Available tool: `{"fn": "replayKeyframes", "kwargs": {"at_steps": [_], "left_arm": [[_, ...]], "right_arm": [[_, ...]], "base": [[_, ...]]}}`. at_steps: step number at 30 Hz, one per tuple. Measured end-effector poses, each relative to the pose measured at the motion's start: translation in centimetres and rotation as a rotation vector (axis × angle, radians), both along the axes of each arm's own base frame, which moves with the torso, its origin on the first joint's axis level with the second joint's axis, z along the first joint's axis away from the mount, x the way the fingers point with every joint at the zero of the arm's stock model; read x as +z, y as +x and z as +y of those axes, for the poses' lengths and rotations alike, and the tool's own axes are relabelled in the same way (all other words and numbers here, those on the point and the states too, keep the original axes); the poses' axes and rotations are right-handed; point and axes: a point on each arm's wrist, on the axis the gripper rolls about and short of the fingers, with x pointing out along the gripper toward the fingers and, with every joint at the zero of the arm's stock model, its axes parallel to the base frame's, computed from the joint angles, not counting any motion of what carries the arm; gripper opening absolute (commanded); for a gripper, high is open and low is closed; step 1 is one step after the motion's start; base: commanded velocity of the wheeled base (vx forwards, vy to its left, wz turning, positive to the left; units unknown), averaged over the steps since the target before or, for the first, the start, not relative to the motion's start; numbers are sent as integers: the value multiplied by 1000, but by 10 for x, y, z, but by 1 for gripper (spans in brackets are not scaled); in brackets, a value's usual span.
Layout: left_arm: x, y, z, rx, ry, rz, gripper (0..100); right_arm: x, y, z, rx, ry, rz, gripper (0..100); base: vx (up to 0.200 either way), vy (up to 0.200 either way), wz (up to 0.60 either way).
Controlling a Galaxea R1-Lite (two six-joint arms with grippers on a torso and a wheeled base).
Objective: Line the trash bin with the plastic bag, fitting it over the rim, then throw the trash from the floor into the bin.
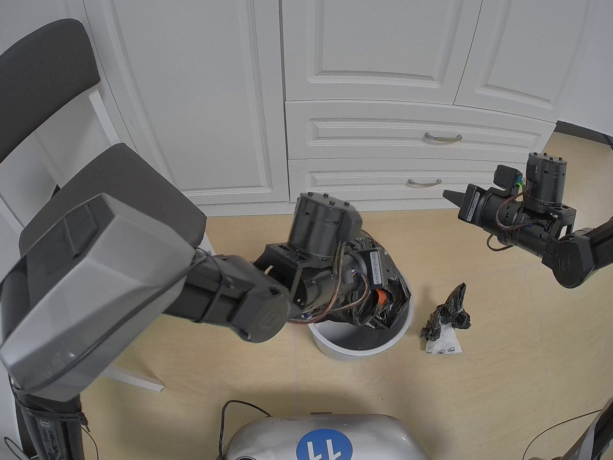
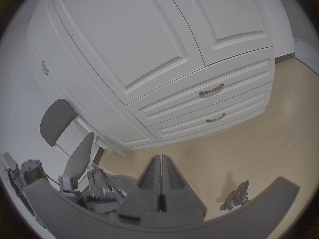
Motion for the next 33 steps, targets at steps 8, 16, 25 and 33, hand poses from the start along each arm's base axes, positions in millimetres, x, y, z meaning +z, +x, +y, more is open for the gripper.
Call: {"fn": "replayKeyframes", "kwargs": {"at_steps": [8, 16, 25, 33], "left_arm": [[-22, 7, -36, 107, -15, 34, 0], [-40, -2, -43, 124, 36, 60, 0], [-22, -17, -29, 97, 81, 46, 100], [16, -37, -7, 73, 152, 47, 100]], "right_arm": [[-7, 5, 0, -4, -21, 12, 0], [-11, 7, 0, -6, -28, 19, 0], [-13, 7, 0, -6, -49, 20, 0], [-22, 4, -1, 9, -128, 20, 0]], "base": [[0, 0, 0], [0, 0, 0], [0, 0, 0], [0, 0, 0]]}}
